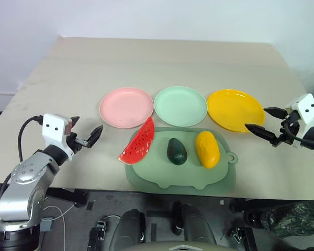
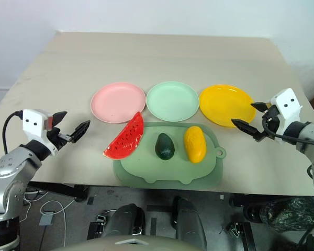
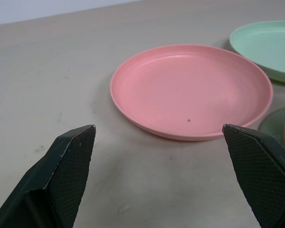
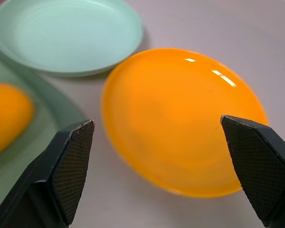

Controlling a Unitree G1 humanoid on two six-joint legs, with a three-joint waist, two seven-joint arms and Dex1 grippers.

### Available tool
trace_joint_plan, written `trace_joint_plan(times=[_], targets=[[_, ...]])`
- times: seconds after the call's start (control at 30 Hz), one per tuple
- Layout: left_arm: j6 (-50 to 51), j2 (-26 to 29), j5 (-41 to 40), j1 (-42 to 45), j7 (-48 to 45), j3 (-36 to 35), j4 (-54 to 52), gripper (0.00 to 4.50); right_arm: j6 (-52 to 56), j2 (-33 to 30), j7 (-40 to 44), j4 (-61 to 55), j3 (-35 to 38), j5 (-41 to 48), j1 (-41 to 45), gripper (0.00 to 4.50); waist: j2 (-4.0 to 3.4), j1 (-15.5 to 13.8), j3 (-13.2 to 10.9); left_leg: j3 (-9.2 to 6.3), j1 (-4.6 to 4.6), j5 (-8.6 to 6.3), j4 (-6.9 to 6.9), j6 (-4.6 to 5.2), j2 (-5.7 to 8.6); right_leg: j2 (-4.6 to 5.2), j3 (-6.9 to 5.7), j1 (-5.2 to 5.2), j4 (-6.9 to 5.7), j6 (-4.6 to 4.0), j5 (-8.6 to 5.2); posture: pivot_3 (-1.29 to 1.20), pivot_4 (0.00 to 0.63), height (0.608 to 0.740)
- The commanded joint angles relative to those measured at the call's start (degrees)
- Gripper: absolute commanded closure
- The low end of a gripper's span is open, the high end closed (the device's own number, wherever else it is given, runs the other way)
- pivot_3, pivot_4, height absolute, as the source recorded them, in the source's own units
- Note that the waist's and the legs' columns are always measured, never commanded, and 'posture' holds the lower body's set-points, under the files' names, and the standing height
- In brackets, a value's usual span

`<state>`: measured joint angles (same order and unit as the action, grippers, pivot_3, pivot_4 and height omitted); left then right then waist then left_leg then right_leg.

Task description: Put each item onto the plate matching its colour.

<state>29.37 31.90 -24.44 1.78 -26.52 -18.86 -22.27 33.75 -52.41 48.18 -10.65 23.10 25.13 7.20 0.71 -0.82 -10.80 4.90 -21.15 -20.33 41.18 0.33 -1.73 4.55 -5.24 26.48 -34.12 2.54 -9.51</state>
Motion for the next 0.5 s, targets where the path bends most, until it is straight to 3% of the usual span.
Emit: trace_joint_plan(times=[0.03,0.2,0.33,0.5], targets=[[-1.85,1.11,0.34,2.33,-1.59,0.52,1.61,0.02,3.76,1.26,-2.72,-9.03,4.39,3.35,-2.62,0.0,0.0,0.03,0.0,0.0,0.0,0.0,0.0,0.0,0.0,-0.01,0.0,0.0,0.0,0.0,0.0,0.0,0.15,0.74],[-2.35,1.41,0.81,4.61,-3.1,2.05,4.24,0.02,13.46,2.22,-6.66,-19.45,6.43,11.37,-3.27,0.0,0.0,0.07,0.0,0.0,0.0,0.0,0.0,0.0,-0.01,0.0,0.0,0.0,-0.01,0.0,0.0,0.0,0.15,0.74],[-3.48,1.16,1.9,6.86,-4.06,4.26,6.9,0.02,28.95,0.32,-12.69,-29.72,5.59,21.72,-2.07,0.0,0.01,0.01,0.0,-0.02,-0.01,0.0,0.0,0.0,-0.03,-0.01,0.0,0.02,0.0,-0.01,0.0,0.0,0.15,0.74],[-4.37,0.41,2.12,8.37,-4.46,5.57,8.19,0.02,50.68,9.45,-29.27,-32.34,5.73,31.2,8.27,0.0,0.17,0.06,0.09,-0.05,-0.04,0.0,0.01,0.0,-0.06,0.0,0.0,0.02,0.0,-0.02,0.0,0.0,0.15,0.74]])
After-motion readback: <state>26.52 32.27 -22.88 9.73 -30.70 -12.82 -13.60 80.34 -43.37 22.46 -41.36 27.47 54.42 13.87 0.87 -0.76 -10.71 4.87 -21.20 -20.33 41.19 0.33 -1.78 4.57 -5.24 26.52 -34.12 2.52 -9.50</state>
